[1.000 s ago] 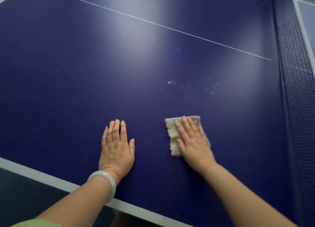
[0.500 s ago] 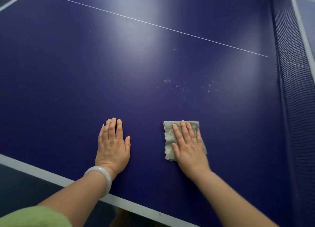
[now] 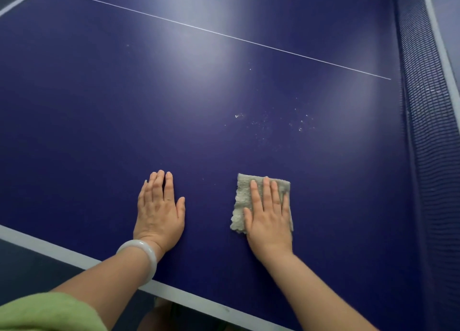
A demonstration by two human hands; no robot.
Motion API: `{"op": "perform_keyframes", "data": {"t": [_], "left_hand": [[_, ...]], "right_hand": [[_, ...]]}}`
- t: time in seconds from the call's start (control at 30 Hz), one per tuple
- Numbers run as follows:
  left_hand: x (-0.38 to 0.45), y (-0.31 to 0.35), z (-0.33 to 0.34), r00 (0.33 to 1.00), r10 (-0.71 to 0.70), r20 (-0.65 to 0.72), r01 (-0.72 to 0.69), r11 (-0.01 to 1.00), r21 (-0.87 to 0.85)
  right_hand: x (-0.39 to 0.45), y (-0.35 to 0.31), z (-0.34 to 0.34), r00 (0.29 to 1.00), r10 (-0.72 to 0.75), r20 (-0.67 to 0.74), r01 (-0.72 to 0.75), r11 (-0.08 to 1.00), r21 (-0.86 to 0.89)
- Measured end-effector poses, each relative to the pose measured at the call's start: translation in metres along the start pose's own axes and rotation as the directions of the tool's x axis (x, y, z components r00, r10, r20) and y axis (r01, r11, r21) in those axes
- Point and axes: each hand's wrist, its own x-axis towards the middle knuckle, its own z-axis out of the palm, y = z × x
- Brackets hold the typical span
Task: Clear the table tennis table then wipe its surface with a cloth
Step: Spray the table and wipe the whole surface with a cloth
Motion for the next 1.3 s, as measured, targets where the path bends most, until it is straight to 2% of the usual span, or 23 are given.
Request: {"op": "perform_keyframes", "data": {"t": [0.07,0.1,0.17,0.23,0.3,0.47,0.57,0.63,0.73,0.77,0.83,0.9,0.97,1.03,1.07,1.1,1.17,1.23,1.3], "left_hand": [[0.0,-0.001,0.0,1.0,-0.003,0.002,0.003,1.0,0.001],[0.001,-0.001,0.0,1.0,-0.004,0.008,0.004,1.0,0.0],[0.0,-0.001,0.0,1.0,-0.002,0.015,0.002,1.0,0.007],[0.001,-0.001,-0.001,1.0,0.004,0.017,-0.004,1.0,0.007],[0.002,-0.001,-0.002,1.0,0.015,0.022,-0.016,1.0,0.004],[0.002,-0.002,-0.007,0.996,0.025,0.083,-0.021,0.999,-0.045],[0.003,-0.004,-0.011,0.993,0.052,0.109,-0.042,0.995,-0.091],[0.004,-0.012,-0.016,0.99,0.095,0.102,-0.074,0.979,-0.192],[0.019,-0.041,-0.029,0.97,0.218,0.104,-0.159,0.901,-0.404],[0.029,-0.056,-0.031,0.97,0.233,0.07,-0.185,0.894,-0.409],[0.055,-0.088,-0.031,0.981,0.193,-0.018,-0.189,0.931,-0.311],[0.079,-0.117,-0.034,0.992,0.123,0.01,-0.118,0.967,-0.224],[0.091,-0.138,-0.03,0.992,0.097,0.077,-0.084,0.984,-0.158],[0.093,-0.151,-0.025,0.989,0.139,0.055,-0.135,0.988,-0.075],[0.092,-0.153,-0.024,0.985,0.164,0.048,-0.162,0.986,-0.036],[0.091,-0.154,-0.02,0.983,0.18,0.038,-0.18,0.984,-0.01],[0.091,-0.155,-0.015,0.982,0.188,0.021,-0.188,0.982,0.009],[0.092,-0.155,-0.015,0.984,0.177,0.011,-0.177,0.984,0.01],[0.093,-0.155,-0.014,0.983,0.183,0.009,-0.183,0.983,0.012]], "right_hand": [[0.015,0.013,-0.001,0.997,-0.076,0.029,0.077,0.997,-0.023],[0.018,0.024,-0.001,0.998,-0.046,0.032,0.047,0.998,-0.033],[0.013,0.044,-0.002,0.992,0.127,0.025,-0.126,0.992,-0.016],[-0.005,0.044,-0.002,0.945,0.326,0.011,-0.326,0.945,0.015],[-0.024,0.017,-0.002,0.907,0.421,-0.016,-0.42,0.907,0.031],[-0.02,-0.069,0.003,0.944,0.331,0.016,-0.331,0.943,0.044],[0.0,-0.074,0.005,0.946,0.324,0.016,-0.324,0.946,0.001],[0.008,-0.069,0.005,0.95,0.311,0.022,-0.311,0.95,-0.018],[0.013,-0.063,0.006,0.948,0.318,0.01,-0.318,0.948,-0.029],[0.014,-0.064,0.006,0.943,0.332,0.01,-0.331,0.943,-0.035],[0.016,-0.064,0.007,0.933,0.359,0.009,-0.358,0.932,-0.049],[0.016,-0.069,0.006,0.906,0.421,0.03,-0.42,0.907,-0.035],[0.014,-0.084,0.003,0.843,0.536,0.049,-0.537,0.843,0.018],[0.01,-0.112,0.002,0.758,0.648,0.068,-0.652,0.757,0.043],[0.009,-0.131,0.004,0.742,0.667,0.07,-0.67,0.741,0.04],[0.01,-0.152,0.005,0.758,0.65,0.056,-0.652,0.757,0.044],[0.022,-0.191,0.008,0.853,0.52,0.047,-0.522,0.849,0.078],[0.046,-0.213,0.009,0.95,0.307,0.057,-0.31,0.949,0.061],[0.079,-0.21,0.005,0.99,0.115,0.083,-0.119,0.992,0.048]]}}
